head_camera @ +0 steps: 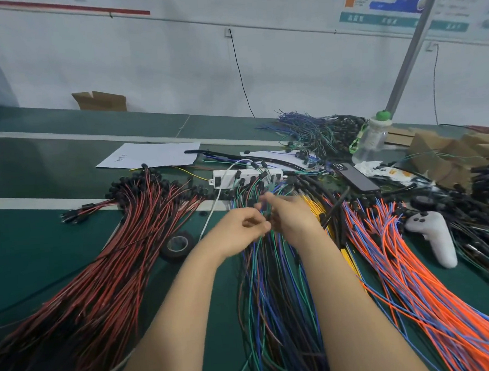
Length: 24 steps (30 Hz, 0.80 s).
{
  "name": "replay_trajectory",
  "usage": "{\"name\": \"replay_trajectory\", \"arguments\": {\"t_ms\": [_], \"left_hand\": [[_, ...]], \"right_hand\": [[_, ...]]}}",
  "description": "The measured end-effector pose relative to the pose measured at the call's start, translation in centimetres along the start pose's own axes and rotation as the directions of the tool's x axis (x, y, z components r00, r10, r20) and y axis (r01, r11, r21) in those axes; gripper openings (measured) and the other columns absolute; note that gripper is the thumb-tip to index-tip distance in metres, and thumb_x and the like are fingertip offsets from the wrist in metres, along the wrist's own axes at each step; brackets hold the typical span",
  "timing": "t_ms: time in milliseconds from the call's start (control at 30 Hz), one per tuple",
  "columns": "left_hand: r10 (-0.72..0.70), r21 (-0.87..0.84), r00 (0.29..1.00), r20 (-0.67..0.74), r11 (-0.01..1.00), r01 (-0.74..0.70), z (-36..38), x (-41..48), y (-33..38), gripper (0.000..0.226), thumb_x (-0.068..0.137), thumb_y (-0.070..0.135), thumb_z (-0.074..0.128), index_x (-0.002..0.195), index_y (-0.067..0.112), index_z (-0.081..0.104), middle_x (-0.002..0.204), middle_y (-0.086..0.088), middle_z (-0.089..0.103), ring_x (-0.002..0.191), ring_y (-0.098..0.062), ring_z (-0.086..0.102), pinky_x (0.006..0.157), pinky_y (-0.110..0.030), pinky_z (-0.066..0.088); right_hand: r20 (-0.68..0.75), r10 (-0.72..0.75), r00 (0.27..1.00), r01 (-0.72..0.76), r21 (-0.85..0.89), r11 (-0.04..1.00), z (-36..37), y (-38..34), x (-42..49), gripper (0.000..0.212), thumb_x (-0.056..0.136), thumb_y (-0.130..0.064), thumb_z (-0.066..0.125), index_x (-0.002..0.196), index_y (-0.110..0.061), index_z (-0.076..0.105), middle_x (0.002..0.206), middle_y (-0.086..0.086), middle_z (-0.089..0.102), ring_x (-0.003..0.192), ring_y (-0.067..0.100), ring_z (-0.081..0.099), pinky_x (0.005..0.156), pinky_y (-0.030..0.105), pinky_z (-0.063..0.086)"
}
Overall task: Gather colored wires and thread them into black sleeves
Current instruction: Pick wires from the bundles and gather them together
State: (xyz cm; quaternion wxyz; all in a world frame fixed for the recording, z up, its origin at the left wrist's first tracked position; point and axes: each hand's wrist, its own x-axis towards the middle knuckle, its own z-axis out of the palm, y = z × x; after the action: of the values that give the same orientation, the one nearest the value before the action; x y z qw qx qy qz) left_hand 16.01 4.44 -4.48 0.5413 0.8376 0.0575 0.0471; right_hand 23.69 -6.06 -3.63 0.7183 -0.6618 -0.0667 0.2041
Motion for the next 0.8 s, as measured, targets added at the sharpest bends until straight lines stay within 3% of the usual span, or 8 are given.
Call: {"name": "replay_trajectory", "arguments": {"t_ms": [100,167,233,333,533,633,733,800], "left_hand": [[0.062,0.09,0.976,-0.207,0.995,-0.044,-1.4,0.0,1.1,0.019,0.086,0.037,0.063,0.076,0.02,0.064,0.077,0.006,0.061,0.072,-0.005,0.053,0.067,-0.019,0.039],[0.017,0.037,0.952,-0.305,0.999,-0.007,-2.1,0.0,2.6,0.03,0.088,0.046,0.057,0.09,0.017,0.062,0.092,0.003,0.065,0.085,-0.008,0.059,0.076,-0.024,0.047],[-0.039,-0.152,0.99,-0.137,0.988,0.018,-2.3,-0.4,4.9,0.032,0.095,0.041,0.047,0.099,0.012,0.059,0.104,-0.009,0.068,0.086,-0.015,0.066,0.079,-0.029,0.055],[0.11,-0.32,0.994,0.025,0.943,-0.096,-2.8,-2.1,9.2,0.025,0.1,0.023,0.042,0.085,0.012,0.059,0.08,-0.007,0.071,0.065,-0.012,0.068,0.06,-0.02,0.054],[0.341,-0.771,0.929,0.145,0.627,-0.11,-4.4,-5.6,16.8,0.034,0.096,0.015,0.039,0.071,0.008,0.061,0.053,0.004,0.064,0.043,0.0,0.058,0.042,-0.012,0.048],[0.242,-0.755,0.952,0.189,0.655,-0.016,-3.2,-5.7,14.8,0.03,0.098,0.011,0.032,0.081,0.004,0.056,0.052,-0.001,0.064,0.042,-0.003,0.061,0.039,-0.014,0.047],[-0.038,-0.635,0.984,0.176,0.759,0.143,-0.1,-4.7,8.3,0.029,0.101,0.016,0.034,0.084,0.01,0.056,0.056,0.0,0.066,0.047,-0.006,0.063,0.043,-0.018,0.05],[-0.154,-0.582,0.979,0.135,0.787,0.204,2.3,-4.0,3.4,0.029,0.102,0.018,0.036,0.084,0.011,0.058,0.062,-0.001,0.068,0.051,-0.008,0.065,0.045,-0.02,0.052]], "right_hand": [[0.11,-0.091,0.99,0.091,0.0,0.996,0.2,-2.0,-0.1,0.017,0.097,-0.014,0.054,0.104,-0.002,0.064,0.074,0.002,0.066,0.064,0.016,0.056,0.059,0.024,0.048],[0.164,-0.17,0.972,0.177,-0.026,0.984,0.1,-3.7,-0.7,0.012,0.095,-0.013,0.056,0.095,-0.011,0.067,0.079,0.003,0.063,0.061,0.011,0.05,0.053,0.017,0.043],[0.205,-0.242,0.949,0.26,-0.069,0.963,0.1,-5.7,-2.0,0.012,0.094,-0.015,0.057,0.092,-0.015,0.069,0.072,0.0,0.056,0.052,0.007,0.039,0.047,0.015,0.033],[0.277,-0.342,0.898,0.367,-0.04,0.93,-0.2,-8.9,-4.6,0.013,0.093,-0.017,0.056,0.095,-0.014,0.069,0.056,0.002,0.044,0.038,0.008,0.036,0.041,0.019,0.031],[0.342,-0.541,0.768,0.519,0.162,0.839,-0.1,-15.1,-8.6,0.03,0.086,-0.026,0.063,0.058,-0.016,0.059,0.055,0.003,0.042,0.057,0.018,0.027,0.065,0.04,0.009],[0.232,-0.507,0.83,0.525,-0.019,0.851,-0.7,-12.6,-8.5,0.027,0.082,-0.023,0.065,0.058,-0.01,0.064,0.044,-0.002,0.048,0.044,0.011,0.04,0.05,0.026,0.025],[0.106,-0.402,0.91,0.409,-0.395,0.822,-1.4,-5.2,-6.9,0.027,0.093,-0.022,0.062,0.079,0.0,0.068,0.043,-0.006,0.052,0.036,0.001,0.043,0.05,0.022,0.036],[0.05,-0.353,0.934,0.332,-0.487,0.808,-1.9,-0.3,-5.3,0.017,0.09,-0.019,0.065,0.077,-0.007,0.066,0.051,-0.003,0.054,0.042,0.002,0.046,0.051,0.021,0.038]]}}
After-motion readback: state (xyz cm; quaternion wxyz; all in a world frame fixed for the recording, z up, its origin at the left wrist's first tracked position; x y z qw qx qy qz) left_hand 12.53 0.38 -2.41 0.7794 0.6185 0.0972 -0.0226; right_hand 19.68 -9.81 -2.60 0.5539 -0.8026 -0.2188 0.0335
